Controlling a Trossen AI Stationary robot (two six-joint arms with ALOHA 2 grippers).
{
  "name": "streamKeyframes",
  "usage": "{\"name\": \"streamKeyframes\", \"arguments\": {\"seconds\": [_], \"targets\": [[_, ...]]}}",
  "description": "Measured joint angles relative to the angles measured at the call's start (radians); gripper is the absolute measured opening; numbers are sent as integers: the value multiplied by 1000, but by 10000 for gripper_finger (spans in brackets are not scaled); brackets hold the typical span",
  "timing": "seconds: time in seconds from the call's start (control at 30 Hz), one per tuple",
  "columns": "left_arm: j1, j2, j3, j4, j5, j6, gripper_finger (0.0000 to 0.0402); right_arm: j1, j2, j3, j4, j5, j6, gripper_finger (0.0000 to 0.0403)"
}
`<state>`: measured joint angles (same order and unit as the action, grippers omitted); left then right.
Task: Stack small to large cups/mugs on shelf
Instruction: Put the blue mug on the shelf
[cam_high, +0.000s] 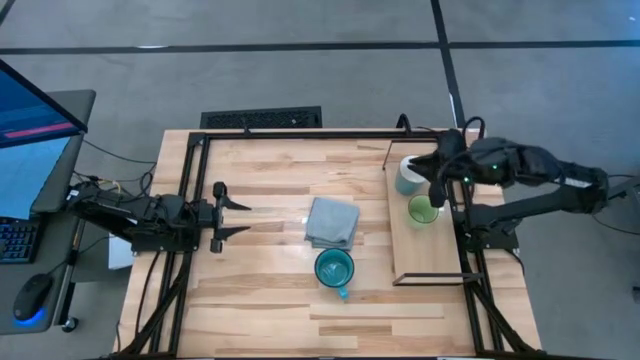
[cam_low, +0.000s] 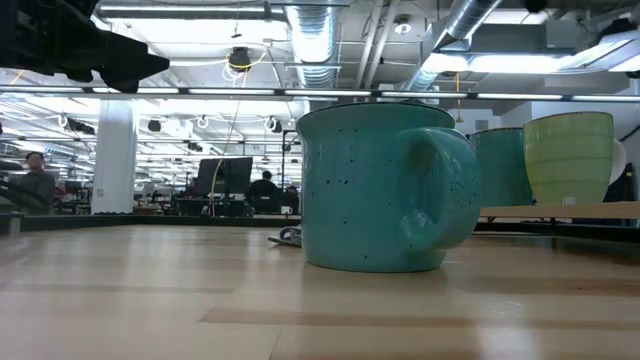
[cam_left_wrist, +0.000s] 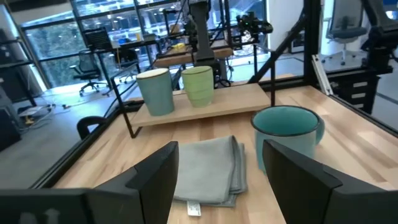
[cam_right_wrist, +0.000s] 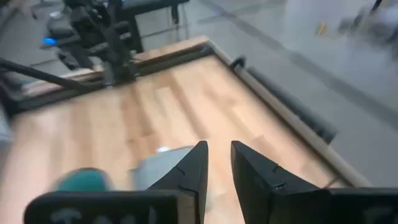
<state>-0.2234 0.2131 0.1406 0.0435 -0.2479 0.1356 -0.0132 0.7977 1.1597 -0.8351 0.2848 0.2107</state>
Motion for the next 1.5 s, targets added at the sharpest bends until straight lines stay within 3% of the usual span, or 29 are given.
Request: {"name": "streamKeyframes", "arguments": {"seconds": [0.23,0.43,0.63,0.9,1.5], "targets": [[0,0,0,-2,-3,35,224,11,250,265,-187,-111,341,93],[0,0,0,-10,-7,47,224,61,454,392,-327,-172,490,81],[0,0,0,-40,-24,48,224,127,618,478,-350,-225,593,68],[0,0,0,-49,-54,58,224,192,773,517,-390,-247,706,67],[0,0,0,-86,-59,93,224,269,1013,517,-272,-259,699,67]]}}
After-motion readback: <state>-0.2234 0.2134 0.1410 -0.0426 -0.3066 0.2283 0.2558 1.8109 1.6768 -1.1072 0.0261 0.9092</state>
